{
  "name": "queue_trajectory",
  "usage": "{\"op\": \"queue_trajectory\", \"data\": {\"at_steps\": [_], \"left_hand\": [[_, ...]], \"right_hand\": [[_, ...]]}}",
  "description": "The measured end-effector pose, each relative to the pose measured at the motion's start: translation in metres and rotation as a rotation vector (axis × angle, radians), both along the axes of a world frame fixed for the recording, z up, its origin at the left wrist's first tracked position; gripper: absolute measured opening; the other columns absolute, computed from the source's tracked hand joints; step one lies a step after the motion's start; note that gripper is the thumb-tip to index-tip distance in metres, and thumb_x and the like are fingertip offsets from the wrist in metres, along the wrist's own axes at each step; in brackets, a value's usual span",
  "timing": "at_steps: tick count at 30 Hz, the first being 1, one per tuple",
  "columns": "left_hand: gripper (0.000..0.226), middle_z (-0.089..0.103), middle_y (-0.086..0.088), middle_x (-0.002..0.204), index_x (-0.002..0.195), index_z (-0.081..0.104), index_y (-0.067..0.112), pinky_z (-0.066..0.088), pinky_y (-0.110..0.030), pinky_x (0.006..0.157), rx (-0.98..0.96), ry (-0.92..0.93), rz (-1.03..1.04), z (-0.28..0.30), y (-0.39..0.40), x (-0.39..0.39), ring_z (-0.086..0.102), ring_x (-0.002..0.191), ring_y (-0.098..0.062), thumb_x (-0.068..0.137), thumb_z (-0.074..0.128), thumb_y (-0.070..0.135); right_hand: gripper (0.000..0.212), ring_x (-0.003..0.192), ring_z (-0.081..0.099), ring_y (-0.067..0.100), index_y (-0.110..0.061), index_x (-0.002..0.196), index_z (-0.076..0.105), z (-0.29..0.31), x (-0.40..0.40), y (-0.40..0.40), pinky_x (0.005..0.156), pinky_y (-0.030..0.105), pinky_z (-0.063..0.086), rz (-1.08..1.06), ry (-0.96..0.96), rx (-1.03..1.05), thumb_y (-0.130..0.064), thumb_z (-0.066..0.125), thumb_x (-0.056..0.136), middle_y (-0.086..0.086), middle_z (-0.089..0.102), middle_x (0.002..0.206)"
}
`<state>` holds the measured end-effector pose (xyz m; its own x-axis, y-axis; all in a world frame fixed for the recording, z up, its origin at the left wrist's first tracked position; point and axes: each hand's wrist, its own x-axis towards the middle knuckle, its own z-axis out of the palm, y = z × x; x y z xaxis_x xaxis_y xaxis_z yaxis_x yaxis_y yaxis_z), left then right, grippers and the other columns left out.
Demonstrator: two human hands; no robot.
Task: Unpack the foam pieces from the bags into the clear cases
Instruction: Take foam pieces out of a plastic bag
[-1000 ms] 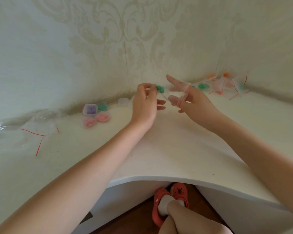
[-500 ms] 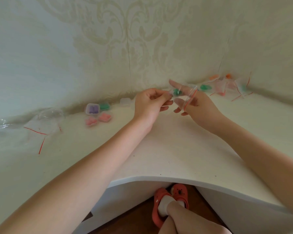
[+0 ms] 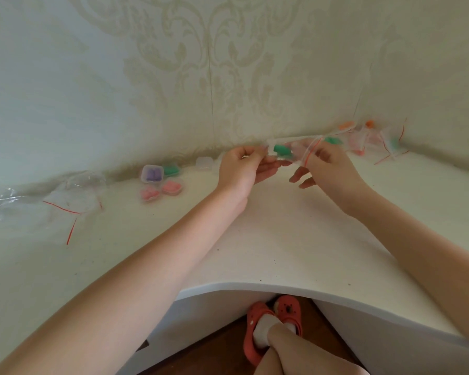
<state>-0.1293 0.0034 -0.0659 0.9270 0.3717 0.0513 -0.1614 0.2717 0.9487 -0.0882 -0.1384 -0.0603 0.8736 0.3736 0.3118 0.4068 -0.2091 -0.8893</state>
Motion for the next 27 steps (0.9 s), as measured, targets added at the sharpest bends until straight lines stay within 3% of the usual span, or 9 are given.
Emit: {"op": "queue_trajectory", "data": {"at_steps": [6, 10, 14, 17, 21, 24, 27], "left_hand": [[0.014, 0.065, -0.015, 0.083, 0.079, 0.057, 0.005, 0.057, -0.028, 0.079, 0.030, -0.039, -0.038, -0.002, 0.000, 0.000, 0.066, 0.073, -0.018, 0.081, 0.068, -0.002], [0.021, 0.058, -0.008, 0.074, 0.073, 0.054, 0.008, 0.058, -0.024, 0.072, 0.100, -0.083, -0.038, -0.002, 0.000, -0.001, 0.061, 0.069, -0.016, 0.079, 0.068, -0.007], [0.025, 0.051, 0.000, 0.067, 0.069, 0.051, 0.012, 0.057, -0.024, 0.069, 0.287, -0.093, 0.019, -0.001, 0.001, -0.001, 0.056, 0.064, -0.011, 0.079, 0.068, -0.004], [0.026, 0.051, 0.000, 0.065, 0.068, 0.051, 0.012, 0.056, -0.031, 0.073, 0.322, -0.091, 0.079, -0.002, 0.003, 0.000, 0.057, 0.062, -0.014, 0.077, 0.069, -0.005], [0.026, 0.054, 0.002, 0.064, 0.068, 0.051, 0.014, 0.055, -0.044, 0.078, 0.396, -0.093, 0.140, -0.004, 0.007, 0.000, 0.058, 0.061, -0.017, 0.074, 0.071, -0.001], [0.028, 0.054, 0.005, 0.061, 0.065, 0.051, 0.018, 0.053, -0.040, 0.069, 0.503, -0.129, 0.191, -0.006, 0.007, -0.001, 0.058, 0.063, -0.020, 0.072, 0.072, 0.001], [0.032, 0.053, 0.005, 0.061, 0.065, 0.048, 0.020, 0.046, -0.031, 0.061, 0.600, -0.169, 0.219, -0.009, 0.007, -0.003, 0.057, 0.061, -0.023, 0.073, 0.072, 0.002]], "right_hand": [[0.019, 0.068, 0.065, 0.009, -0.018, 0.107, 0.065, 0.000, 0.005, -0.008, 0.058, 0.020, 0.053, 0.017, 0.070, -0.045, -0.027, 0.061, 0.091, -0.001, 0.069, 0.093], [0.018, 0.069, 0.065, 0.010, -0.026, 0.107, 0.062, -0.001, 0.001, -0.006, 0.059, 0.020, 0.053, 0.035, -0.026, -0.124, -0.021, 0.064, 0.089, -0.005, 0.067, 0.088], [0.021, 0.074, 0.067, 0.009, -0.021, 0.110, 0.062, -0.003, 0.001, -0.003, 0.060, 0.020, 0.055, 0.075, 0.019, -0.071, -0.021, 0.063, 0.090, -0.001, 0.067, 0.100], [0.025, 0.076, 0.067, 0.004, -0.018, 0.115, 0.062, -0.001, -0.001, -0.002, 0.062, 0.020, 0.055, 0.100, 0.115, 0.019, -0.021, 0.062, 0.091, -0.001, 0.067, 0.105], [0.014, 0.078, 0.065, 0.010, -0.026, 0.107, 0.057, -0.001, -0.005, 0.003, 0.063, 0.028, 0.055, 0.169, 0.262, 0.116, -0.021, 0.057, 0.094, -0.002, 0.065, 0.103], [0.012, 0.076, 0.062, 0.018, -0.025, 0.094, 0.050, 0.000, -0.010, 0.005, 0.067, 0.034, 0.053, 0.221, 0.322, 0.146, -0.016, 0.045, 0.098, 0.000, 0.063, 0.097], [0.023, 0.069, 0.061, 0.018, -0.026, 0.091, 0.048, -0.001, -0.011, 0.006, 0.060, 0.031, 0.051, 0.118, 0.174, 0.036, -0.009, 0.034, 0.097, 0.003, 0.061, 0.092]]}}
